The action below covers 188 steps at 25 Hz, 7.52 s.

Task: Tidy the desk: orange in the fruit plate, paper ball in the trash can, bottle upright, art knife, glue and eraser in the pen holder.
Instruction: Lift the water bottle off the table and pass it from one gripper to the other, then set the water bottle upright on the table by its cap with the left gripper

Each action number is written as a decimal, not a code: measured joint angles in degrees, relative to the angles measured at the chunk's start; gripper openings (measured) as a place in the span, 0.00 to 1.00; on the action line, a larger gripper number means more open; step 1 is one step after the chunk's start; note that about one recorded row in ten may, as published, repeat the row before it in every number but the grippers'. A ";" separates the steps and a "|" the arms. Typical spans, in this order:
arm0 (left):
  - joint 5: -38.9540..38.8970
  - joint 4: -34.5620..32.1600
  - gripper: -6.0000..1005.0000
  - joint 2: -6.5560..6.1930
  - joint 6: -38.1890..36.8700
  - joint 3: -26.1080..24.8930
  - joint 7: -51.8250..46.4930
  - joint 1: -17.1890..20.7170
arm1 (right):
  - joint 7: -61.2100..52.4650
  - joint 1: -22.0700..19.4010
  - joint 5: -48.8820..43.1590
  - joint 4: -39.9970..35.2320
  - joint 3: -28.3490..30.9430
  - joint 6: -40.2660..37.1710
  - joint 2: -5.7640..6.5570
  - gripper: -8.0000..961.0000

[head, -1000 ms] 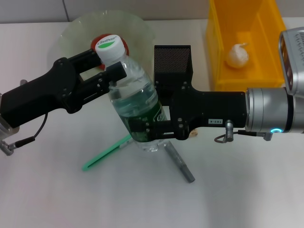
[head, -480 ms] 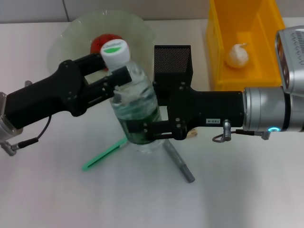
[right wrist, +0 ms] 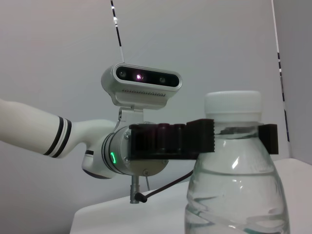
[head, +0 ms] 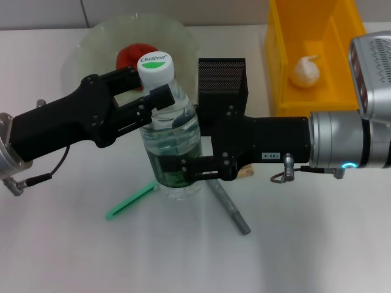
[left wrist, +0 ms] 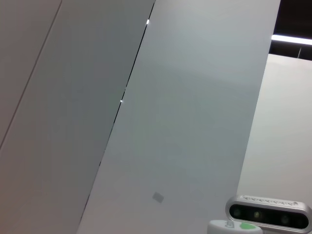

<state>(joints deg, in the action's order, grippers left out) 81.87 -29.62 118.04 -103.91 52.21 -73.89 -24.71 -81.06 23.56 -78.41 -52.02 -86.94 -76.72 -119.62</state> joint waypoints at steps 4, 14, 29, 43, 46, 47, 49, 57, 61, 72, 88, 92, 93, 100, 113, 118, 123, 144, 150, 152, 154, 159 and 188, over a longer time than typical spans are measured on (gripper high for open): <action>0.25 -0.05 0.53 -0.07 0.13 -0.02 0.15 0.09 | -1.13 0.08 -0.01 -0.01 0.00 1.61 0.00 0.78; 4.41 -2.37 0.53 -0.15 0.16 -0.03 -0.32 -0.15 | -2.70 0.98 -0.69 0.22 -1.50 2.17 0.24 0.78; 4.46 -2.94 0.69 -0.67 0.11 0.00 -0.38 -0.16 | -5.61 1.47 -2.77 0.23 -1.54 2.33 0.35 0.77; 10.29 -5.96 0.72 -0.91 0.57 -0.52 -0.45 -0.18 | -11.18 3.75 -6.39 -1.53 -1.47 2.59 0.35 0.77; 10.37 -5.97 0.72 -0.88 0.79 -0.52 -0.46 -0.17 | -13.35 4.34 -9.17 -2.85 -1.48 2.75 0.31 0.77; 10.38 -5.97 0.72 -0.85 0.88 -0.52 -0.47 -0.17 | -13.81 4.45 -9.75 -3.13 -1.50 2.76 0.27 0.77; 10.38 -5.98 0.72 -0.81 1.13 -0.54 -0.47 -0.16 | -14.25 4.60 -10.30 -3.48 -1.55 2.82 0.21 0.77; 10.08 -6.05 0.72 -0.76 1.26 -0.54 -0.47 -0.22 | -15.08 4.80 -10.38 -3.19 -1.56 2.90 0.18 0.76; 10.27 -6.33 0.72 -0.70 1.26 -0.53 -0.51 -0.76 | -15.83 5.03 -10.51 -3.11 -1.56 2.91 0.20 0.76; 12.49 -11.19 0.72 -0.66 1.35 -0.01 -5.71 -1.71 | -16.48 5.81 -11.23 -3.00 -1.56 2.89 0.16 0.76; 15.26 -12.04 0.71 0.16 1.80 -0.47 -6.36 -3.16 | -17.03 5.88 -11.28 -3.00 -1.55 2.87 0.18 0.75; 15.26 -12.05 0.70 0.17 1.81 -0.36 -5.94 -3.16 | -17.08 5.90 -11.79 -2.99 -1.56 2.83 0.18 0.75; 15.26 -12.05 0.68 0.17 1.82 -0.25 -5.79 -3.16 | -17.08 5.92 -11.81 -2.99 -1.57 2.80 0.18 0.75; 15.24 -12.06 0.58 0.17 1.82 -0.26 -5.59 -3.15 | -17.10 5.97 -11.85 -3.00 -1.57 2.79 0.17 0.75; 15.18 -12.04 0.46 0.17 1.59 -0.58 -5.55 -3.09 | -17.11 5.84 -11.85 -2.90 -1.56 2.81 0.18 0.75; 15.19 -12.74 0.45 0.20 1.42 -0.63 -5.56 -2.89 | -17.12 5.83 -11.84 -2.71 -1.53 2.88 0.18 0.74; 15.21 -13.47 0.45 0.33 1.35 -0.63 -5.56 -2.61 | -17.12 5.97 -11.82 -2.14 -1.51 2.91 0.18 0.74; 13.55 -13.63 0.45 0.15 1.24 -1.31 -5.56 -2.35 | -14.28 5.53 -10.62 -2.02 -0.95 2.51 0.02 0.74; 13.53 -13.63 0.45 0.00 1.21 -2.48 -5.56 -1.99 | -12.58 5.24 -10.35 -2.03 -0.91 2.80 0.00 0.73; 13.53 -13.80 0.45 0.01 1.16 -3.19 -5.56 -1.79 | -11.89 5.11 -9.81 -1.72 -0.89 2.87 0.00 0.73; 13.45 -14.20 0.45 0.01 1.06 -4.37 -5.62 -1.50 | -9.95 5.07 -7.81 -0.24 -0.95 2.89 -0.01 0.73; 13.42 -15.33 0.45 -0.08 0.46 -6.21 -6.00 -0.96 | -8.57 5.08 -6.33 1.38 -0.94 2.83 0.03 0.73; 11.78 -23.53 0.45 -0.84 -2.10 -13.34 -10.50 0.07 | -8.37 5.06 -6.25 3.90 -1.11 3.51 0.09 0.72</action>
<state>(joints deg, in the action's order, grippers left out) 93.65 -53.15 117.20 -106.01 38.88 -84.39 -24.63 -89.43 28.62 -84.66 -48.13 -88.06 -73.21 -119.53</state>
